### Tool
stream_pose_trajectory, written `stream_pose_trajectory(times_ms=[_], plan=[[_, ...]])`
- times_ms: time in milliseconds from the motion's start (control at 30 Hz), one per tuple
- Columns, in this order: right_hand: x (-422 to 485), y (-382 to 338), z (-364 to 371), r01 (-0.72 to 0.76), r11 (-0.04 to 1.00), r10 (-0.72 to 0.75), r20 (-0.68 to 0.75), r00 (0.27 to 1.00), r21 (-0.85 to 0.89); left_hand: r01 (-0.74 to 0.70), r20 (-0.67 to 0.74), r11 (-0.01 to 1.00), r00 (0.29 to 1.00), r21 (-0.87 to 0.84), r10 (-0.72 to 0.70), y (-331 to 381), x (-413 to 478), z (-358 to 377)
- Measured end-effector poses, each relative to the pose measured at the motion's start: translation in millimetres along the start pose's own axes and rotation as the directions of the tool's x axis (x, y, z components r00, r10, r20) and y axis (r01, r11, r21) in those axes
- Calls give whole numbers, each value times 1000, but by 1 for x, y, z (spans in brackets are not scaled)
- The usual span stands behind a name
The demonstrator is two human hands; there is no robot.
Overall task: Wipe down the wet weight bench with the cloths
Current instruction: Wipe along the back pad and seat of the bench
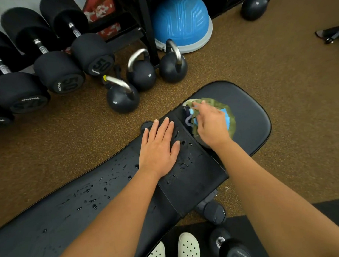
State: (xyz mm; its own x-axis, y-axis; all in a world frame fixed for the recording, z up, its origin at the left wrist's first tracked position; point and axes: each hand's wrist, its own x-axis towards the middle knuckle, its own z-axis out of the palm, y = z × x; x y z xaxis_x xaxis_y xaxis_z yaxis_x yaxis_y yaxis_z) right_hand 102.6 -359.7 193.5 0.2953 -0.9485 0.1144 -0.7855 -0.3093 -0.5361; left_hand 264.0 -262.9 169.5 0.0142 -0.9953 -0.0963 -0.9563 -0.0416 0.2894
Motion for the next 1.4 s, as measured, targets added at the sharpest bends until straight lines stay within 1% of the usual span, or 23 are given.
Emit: stream_pose_trajectory(times_ms=[100, 200, 233, 300, 333, 367, 400, 467, 500, 533, 633, 700, 733, 767, 800, 867, 900, 967, 1033, 1100, 1167, 1300, 1400], plan=[[-8, -27, 0, 75, 963, -80, 7, 997, 259, 15, -18, 994, 1000, -104, -17, -1, 4, -3], [-13, -49, -8, 29, 876, -10, -42, 999, 482, 58, -39, 965, 997, -256, -70, 3, 7, -10], [-12, -56, -12, -26, 810, 43, -16, 999, 586, 90, -34, 937, 994, -338, -107, 5, 8, -14], [-9, -69, -18, -161, 556, 139, 99, 985, 815, 158, -2, 842, 983, -516, -185, 6, 13, -18], [-6, -73, -21, -220, 398, 172, 163, 972, 891, 169, 6, 774, 978, -610, -209, 6, 15, -21], [-5, -75, -23, -265, 267, 200, 216, 956, 927, 169, 10, 672, 972, -721, -233, 6, 17, -25], [-3, -76, -23, -293, 171, 215, 255, 943, 941, 166, 24, 530, 964, -832, -264, 5, 18, -29], [-3, -75, -20, -327, 120, 236, 293, 927, 937, 161, 89, 225, 950, -961, -298, 7, 17, -42], [-5, -74, -18, -339, 152, 252, 295, 922, 928, 155, 102, 154, 946, -976, -308, 6, 18, -48], [-6, -71, -16, -346, 203, 273, 286, 918, 916, 150, 98, 140, 941, -979, -323, 5, 18, -52], [-10, -63, -13, -350, 420, 305, 232, 923, 838, 124, 59, 154, 926, -980, -373, 1, 18, -64], [-14, -60, -11, -301, 589, 262, 176, 949, 750, 79, 11, 157, 918, -984, -396, -3, 17, -69], [-18, -58, -9, -264, 675, 234, 139, 962, 689, 40, -42, 190, 913, -981, -406, -4, 15, -71], [-24, -56, -6, -219, 759, 208, 90, 974, 613, -9, -118, 260, 906, -966, -407, -5, 13, -72], [-30, -54, -3, -163, 834, 173, 31, 984, 527, -65, -219, 375, 896, -925, -387, -7, 11, -72], [-47, -49, 5, -25, 949, 55, -89, 995, 314, -162, -417, 659, 874, -734, -250, -10, 5, -68], [-56, -46, 8, 40, 978, -14, -126, 992, 204, -186, -456, 761, 876, -621, -158, -11, 2, -63], [-74, -38, 16, 99, 995, -93, -155, 984, 33, -148, -383, 888, 923, -435, -34, -12, -5, -50], [-93, -36, 23, 99, 992, -109, -144, 984, -76, -94, -226, 958, 974, -270, 32, -14, -15, -31], [-112, -36, 29, 81, 986, -99, -120, 988, -146, -113, -87, 982, 991, -150, 101, -15, -25, -15], [-127, -38, 34, 56, 979, -73, -84, 994, -196, -120, -7, 988, 993, -97, 120, -13, -31, -6], [-141, -42, 42, 15, 951, -11, 12, 1000, -310, -58, -10, 985, 998, -161, 57, -11, -23, -17], [-138, -46, 42, -20, 927, 44, 56, 997, -375, -47, -1, 999, 999, -4, 47, -11, -4, -19]])
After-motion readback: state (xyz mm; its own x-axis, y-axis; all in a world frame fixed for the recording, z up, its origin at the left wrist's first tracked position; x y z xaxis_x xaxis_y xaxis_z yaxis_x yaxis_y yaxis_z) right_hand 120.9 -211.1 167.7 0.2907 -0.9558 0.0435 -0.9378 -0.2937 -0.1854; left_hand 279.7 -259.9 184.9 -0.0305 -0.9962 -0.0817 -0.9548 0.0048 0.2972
